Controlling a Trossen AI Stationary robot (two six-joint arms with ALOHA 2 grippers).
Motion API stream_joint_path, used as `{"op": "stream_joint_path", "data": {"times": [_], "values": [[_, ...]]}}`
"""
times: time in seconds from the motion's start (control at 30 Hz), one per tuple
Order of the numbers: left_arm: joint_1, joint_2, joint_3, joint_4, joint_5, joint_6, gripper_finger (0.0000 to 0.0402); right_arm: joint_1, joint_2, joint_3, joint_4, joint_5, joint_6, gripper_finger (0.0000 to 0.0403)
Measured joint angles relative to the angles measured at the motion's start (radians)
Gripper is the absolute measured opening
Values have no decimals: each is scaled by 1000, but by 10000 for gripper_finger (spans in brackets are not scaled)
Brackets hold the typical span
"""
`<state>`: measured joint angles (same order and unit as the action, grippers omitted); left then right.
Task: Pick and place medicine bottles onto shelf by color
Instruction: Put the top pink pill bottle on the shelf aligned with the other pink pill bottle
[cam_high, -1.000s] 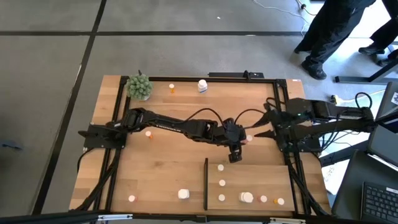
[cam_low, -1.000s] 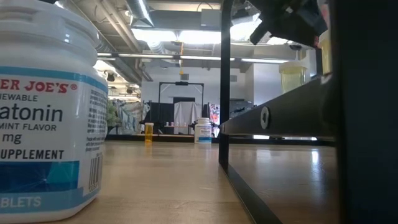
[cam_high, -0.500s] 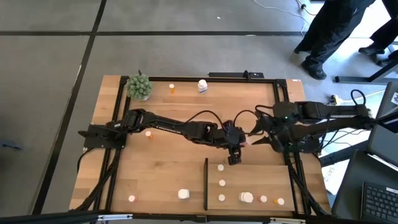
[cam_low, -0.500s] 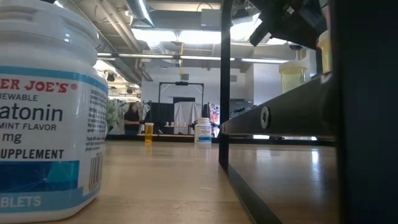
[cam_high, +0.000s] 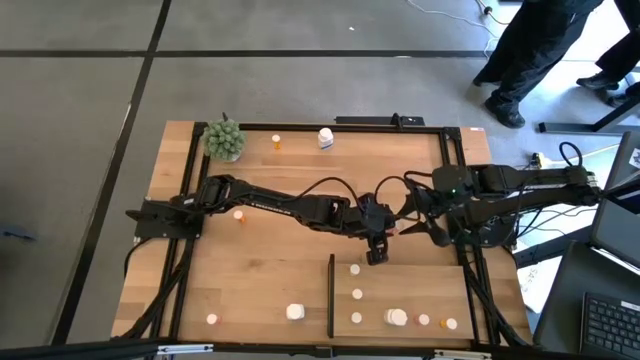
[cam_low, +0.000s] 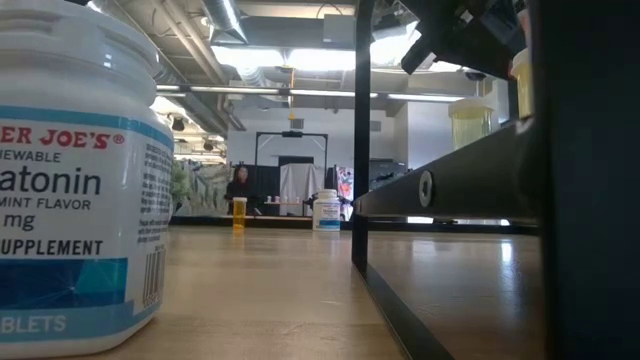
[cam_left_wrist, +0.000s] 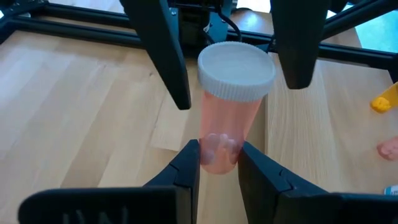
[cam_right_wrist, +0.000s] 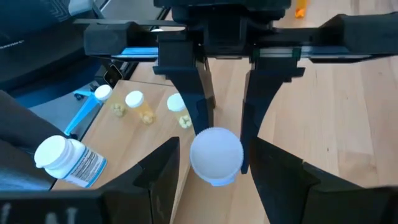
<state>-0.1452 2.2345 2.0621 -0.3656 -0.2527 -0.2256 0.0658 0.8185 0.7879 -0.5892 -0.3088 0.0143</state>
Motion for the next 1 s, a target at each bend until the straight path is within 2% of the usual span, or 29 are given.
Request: {"op": "stream_joint_path", "data": {"times": [0.17,0.6,1.0], "values": [[0,0,0,0,0,0,70,0,7,0,-3,1,0,185],[1,0,0,-8,9,-6,70,0,53,0,1,2,3,119],[2,0,0,-5,-9,-8,92,0,56,0,6,4,3,121]]}}
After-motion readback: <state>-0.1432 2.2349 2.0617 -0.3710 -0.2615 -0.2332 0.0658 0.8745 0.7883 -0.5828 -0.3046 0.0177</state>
